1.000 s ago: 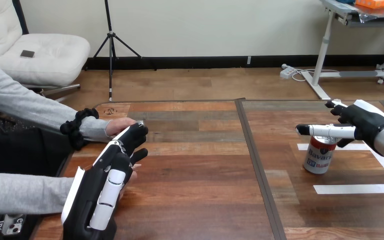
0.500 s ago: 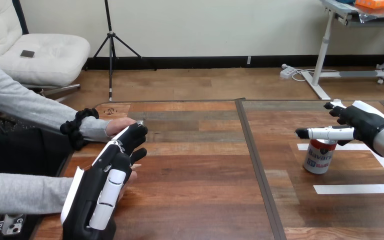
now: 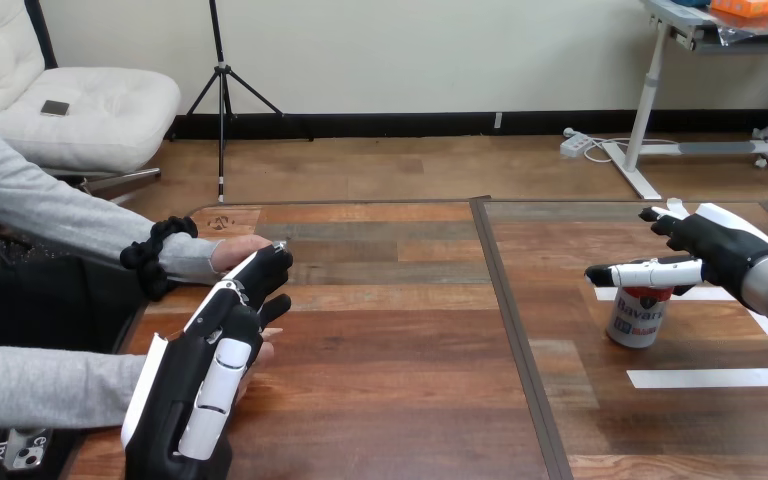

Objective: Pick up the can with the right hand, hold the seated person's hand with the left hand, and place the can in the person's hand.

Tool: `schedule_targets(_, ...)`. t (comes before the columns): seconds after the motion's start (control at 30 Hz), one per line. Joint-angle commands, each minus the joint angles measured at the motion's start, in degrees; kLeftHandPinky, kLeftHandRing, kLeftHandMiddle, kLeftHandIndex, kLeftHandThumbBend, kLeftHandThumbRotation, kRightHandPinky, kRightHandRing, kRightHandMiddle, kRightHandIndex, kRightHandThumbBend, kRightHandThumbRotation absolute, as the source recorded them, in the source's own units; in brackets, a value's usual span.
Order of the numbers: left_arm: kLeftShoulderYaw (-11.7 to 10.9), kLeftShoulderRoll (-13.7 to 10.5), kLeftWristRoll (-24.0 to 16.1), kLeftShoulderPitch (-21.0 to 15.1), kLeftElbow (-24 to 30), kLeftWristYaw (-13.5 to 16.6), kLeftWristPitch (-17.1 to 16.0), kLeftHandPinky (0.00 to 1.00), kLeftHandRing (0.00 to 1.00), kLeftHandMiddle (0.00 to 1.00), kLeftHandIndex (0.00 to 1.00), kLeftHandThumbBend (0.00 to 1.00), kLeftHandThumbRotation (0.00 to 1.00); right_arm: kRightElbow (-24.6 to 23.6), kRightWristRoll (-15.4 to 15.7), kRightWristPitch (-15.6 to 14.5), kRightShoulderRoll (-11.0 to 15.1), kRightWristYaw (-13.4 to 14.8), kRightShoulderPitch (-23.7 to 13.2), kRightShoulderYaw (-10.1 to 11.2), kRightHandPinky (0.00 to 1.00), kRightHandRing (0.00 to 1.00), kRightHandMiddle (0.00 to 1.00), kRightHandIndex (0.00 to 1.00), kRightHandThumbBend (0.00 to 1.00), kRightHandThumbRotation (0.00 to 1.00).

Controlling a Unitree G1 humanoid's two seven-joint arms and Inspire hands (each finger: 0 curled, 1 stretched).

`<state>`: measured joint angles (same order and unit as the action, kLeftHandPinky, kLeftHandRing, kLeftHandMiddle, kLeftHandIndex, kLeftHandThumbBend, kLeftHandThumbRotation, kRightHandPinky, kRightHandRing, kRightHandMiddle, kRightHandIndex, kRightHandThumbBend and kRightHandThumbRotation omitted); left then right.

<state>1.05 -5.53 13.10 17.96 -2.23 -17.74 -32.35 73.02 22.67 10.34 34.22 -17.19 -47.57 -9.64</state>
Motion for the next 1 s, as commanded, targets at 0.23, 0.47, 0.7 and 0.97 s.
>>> schedule_targets(0.23, -0.15, 0.98, 0.4, -1.24, 2.42, 0.31, -0.3, 0.89, 0.92, 0.89, 0.84, 0.64, 0.86, -2.12, 0.87, 2.39, 1.07, 1.45, -0.79, -1.37, 0.69, 0.94, 1.0, 1.0, 1.0, 0.45)
schedule_targets(0.47, -0.16, 1.02, 0.32, -1.4, 2.14, 0.36, -0.73, 0.89, 0.92, 0.88, 0.84, 0.64, 0.86, -2.16, 1.34, 3.48, 1.33, 0.88, -0.56, -1.99, 0.67, 0.93, 1.0, 1.0, 1.0, 0.43)
schedule_targets(0.7, -0.17, 0.93, 0.19, -1.3, 2.35, 0.53, -0.63, 0.89, 0.92, 0.88, 0.84, 0.64, 0.86, -2.04, 1.63, 4.35, 1.51, 0.5, -0.4, -2.11, 0.66, 0.93, 1.0, 1.0, 1.0, 0.43)
schedule_targets(0.97, -0.18, 0.77, 0.41, -1.3, 2.3, 0.29, -0.63, 0.89, 0.92, 0.89, 0.84, 0.64, 0.86, -2.13, 2.76, 4.62, 1.6, 1.04, -0.35, -2.73, 0.65, 0.92, 1.0, 1.0, 1.0, 0.42)
